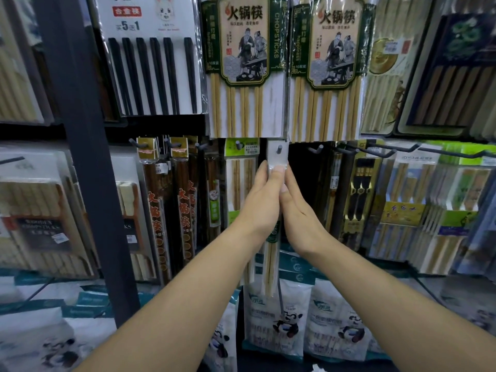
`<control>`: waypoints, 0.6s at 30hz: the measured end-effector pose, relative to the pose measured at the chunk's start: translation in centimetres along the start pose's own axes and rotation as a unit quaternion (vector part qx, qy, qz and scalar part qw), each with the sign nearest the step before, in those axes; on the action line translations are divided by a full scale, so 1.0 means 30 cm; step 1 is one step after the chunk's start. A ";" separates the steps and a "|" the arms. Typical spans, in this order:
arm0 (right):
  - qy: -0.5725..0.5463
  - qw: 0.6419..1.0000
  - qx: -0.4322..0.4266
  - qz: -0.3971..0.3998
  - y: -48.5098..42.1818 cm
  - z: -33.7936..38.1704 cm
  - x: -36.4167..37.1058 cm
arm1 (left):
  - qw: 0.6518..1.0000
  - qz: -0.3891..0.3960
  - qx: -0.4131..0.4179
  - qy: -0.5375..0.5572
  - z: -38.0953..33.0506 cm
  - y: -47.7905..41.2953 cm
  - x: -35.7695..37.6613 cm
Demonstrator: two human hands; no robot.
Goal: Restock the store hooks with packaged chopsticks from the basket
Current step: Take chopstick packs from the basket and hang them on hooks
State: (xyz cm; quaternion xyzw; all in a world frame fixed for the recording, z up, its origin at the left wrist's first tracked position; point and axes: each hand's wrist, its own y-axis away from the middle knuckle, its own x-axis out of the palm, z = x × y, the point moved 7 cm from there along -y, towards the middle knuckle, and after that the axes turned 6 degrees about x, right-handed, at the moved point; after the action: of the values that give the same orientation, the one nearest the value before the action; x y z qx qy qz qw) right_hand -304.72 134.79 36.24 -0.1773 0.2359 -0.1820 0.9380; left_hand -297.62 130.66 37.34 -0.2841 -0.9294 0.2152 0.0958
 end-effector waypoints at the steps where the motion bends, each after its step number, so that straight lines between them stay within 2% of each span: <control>1: 0.004 1.000 -0.001 -0.001 -0.009 -0.004 0.000 | 1.000 -0.003 0.000 0.004 0.004 -0.007 -0.002; 11: 0.000 1.000 0.010 -0.008 -0.083 -0.057 0.008 | 1.000 -0.005 -0.004 0.022 0.033 -0.065 0.002; 18: -0.008 0.999 0.023 -0.029 -0.007 -0.093 -0.011 | 1.000 0.008 -0.005 -0.012 0.022 0.037 -0.021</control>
State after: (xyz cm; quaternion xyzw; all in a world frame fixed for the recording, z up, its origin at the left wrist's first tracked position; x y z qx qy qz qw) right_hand -306.46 134.07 34.14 -0.1638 0.2185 -0.2132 0.9381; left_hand -296.77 130.90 36.22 -0.2893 -0.9293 0.2147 0.0817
